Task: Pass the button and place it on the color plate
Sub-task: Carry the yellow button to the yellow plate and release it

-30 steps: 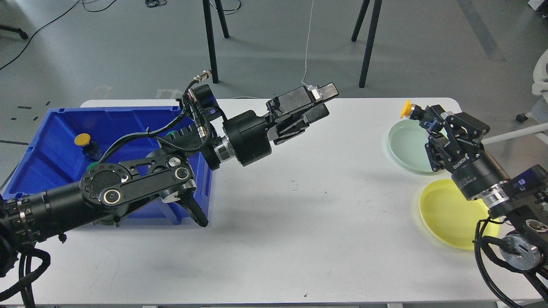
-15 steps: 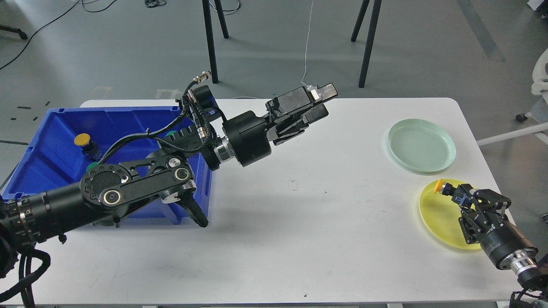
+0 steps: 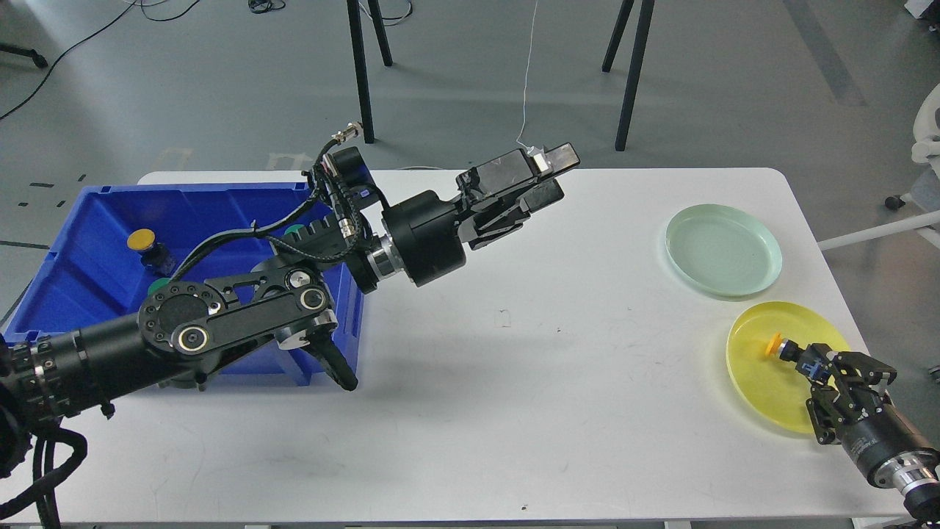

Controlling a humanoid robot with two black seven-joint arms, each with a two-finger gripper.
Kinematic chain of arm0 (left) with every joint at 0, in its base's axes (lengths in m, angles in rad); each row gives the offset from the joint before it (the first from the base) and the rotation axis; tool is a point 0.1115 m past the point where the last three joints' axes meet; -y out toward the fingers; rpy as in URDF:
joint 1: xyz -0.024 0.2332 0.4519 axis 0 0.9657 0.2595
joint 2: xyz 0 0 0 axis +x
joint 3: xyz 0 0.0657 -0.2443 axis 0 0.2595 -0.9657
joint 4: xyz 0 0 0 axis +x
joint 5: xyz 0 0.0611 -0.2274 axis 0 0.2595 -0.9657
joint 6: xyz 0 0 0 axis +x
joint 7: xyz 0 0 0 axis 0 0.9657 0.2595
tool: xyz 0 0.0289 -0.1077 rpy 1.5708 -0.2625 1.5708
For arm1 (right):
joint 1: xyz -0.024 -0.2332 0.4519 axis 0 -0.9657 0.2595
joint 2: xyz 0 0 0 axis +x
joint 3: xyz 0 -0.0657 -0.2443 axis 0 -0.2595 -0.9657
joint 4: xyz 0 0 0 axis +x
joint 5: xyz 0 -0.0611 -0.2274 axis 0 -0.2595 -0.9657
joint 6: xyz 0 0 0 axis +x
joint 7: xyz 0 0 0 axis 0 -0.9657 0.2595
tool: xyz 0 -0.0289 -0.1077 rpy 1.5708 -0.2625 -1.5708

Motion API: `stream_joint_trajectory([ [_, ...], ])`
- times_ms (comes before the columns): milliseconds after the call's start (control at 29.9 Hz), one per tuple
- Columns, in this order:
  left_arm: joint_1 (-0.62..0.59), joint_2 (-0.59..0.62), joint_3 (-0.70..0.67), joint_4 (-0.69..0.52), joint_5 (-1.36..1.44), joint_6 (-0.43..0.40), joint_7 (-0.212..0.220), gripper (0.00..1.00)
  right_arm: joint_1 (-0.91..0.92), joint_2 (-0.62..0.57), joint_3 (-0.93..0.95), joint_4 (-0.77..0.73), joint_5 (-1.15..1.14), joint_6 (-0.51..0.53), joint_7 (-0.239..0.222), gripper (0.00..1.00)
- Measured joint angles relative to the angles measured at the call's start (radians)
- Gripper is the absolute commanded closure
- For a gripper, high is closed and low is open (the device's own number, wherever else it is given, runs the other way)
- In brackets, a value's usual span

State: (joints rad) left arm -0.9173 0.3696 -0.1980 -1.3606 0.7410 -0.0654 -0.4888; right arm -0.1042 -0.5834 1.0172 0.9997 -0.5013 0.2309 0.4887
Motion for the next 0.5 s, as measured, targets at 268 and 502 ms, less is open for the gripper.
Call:
stream_joint_trajectory([
  [268,0.0,0.0,0.0,0.0,0.001,-0.001,0.0,0.17,0.002,0.001,0.001,-0.009,0.027,0.024,0.0,0.39],
  [502,0.0,0.0,0.001,0.0,0.001,-0.001,0.0,0.17,0.008,0.002,0.001,-0.003,0.063,0.068,0.0,0.28],
])
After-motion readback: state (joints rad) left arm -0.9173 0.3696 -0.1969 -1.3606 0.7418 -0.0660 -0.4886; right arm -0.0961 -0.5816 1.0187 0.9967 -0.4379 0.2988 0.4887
